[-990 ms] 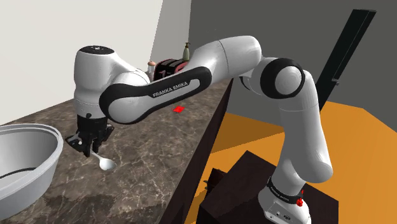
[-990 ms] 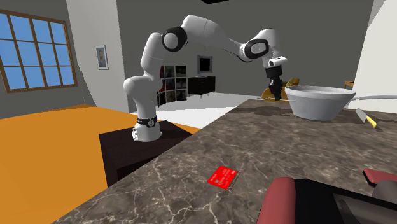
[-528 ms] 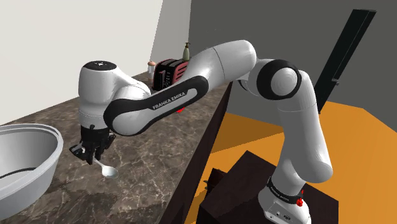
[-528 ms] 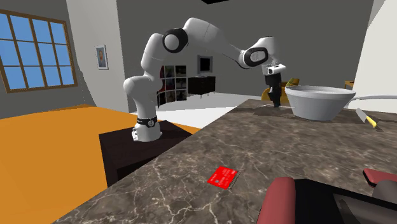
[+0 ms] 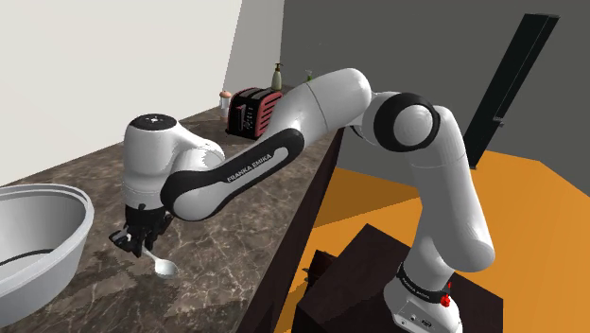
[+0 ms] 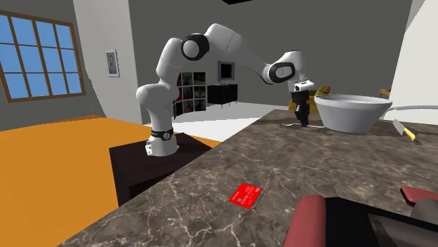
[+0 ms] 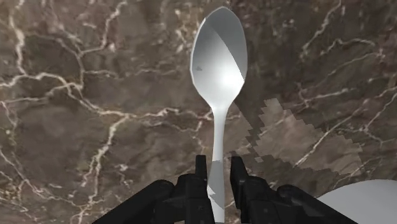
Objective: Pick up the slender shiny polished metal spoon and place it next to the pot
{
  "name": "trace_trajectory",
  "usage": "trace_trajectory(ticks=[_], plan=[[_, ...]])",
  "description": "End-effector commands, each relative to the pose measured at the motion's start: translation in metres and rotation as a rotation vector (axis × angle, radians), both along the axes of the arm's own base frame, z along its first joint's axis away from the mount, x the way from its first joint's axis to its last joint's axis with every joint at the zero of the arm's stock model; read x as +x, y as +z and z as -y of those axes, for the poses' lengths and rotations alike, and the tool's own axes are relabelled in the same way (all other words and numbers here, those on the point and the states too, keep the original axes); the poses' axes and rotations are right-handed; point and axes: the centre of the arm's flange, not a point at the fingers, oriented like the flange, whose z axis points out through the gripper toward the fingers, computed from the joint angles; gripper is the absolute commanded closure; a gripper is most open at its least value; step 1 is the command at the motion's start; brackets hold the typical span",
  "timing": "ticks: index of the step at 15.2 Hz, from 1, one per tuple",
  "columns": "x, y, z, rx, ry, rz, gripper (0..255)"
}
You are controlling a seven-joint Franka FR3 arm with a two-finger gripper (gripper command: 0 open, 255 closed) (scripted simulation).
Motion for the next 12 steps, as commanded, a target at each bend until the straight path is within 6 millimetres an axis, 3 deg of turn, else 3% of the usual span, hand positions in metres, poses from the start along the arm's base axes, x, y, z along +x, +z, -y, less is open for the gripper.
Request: trace_trajectory(ticks=[1, 9, 10, 12], plan=[[0.0000, -0.0113, -0.0005, 0.000, 0.000, 0.000, 255], [0.0000, -0.0132, -0.0005, 0.000, 0.000, 0.000, 255], [0.0000, -0.0132, -0.0005, 0.000, 0.000, 0.000, 0], [0.0000, -0.0132, -0.0005, 0.000, 0.000, 0.000, 0]])
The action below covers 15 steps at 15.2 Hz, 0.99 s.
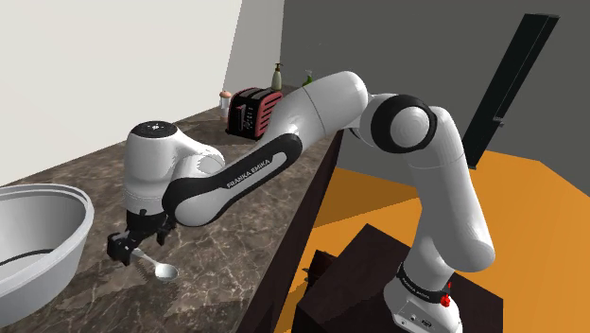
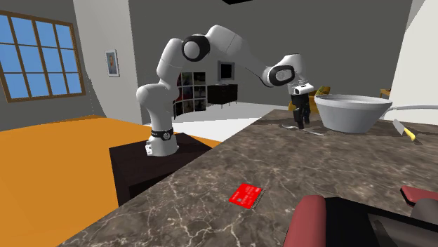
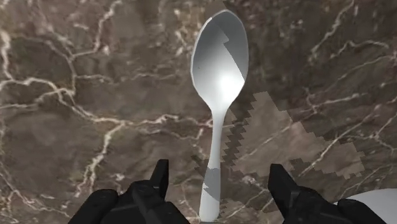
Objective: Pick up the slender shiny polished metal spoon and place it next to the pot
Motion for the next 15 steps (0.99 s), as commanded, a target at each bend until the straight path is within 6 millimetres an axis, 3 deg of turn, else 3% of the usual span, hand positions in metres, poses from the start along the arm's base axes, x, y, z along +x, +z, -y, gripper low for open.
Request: trace_trajectory(ticks=[1, 3, 7, 15], plan=[[0.000, 0.000, 0.000, 0.000, 0.000, 0.000, 0], [0.000, 0.000, 0.000, 0.000, 0.000, 0.000, 0], [-0.010, 0.048, 0.008, 0.000, 0.000, 0.000, 0], [-0.010, 0.048, 0.008, 0.000, 0.000, 0.000, 0]])
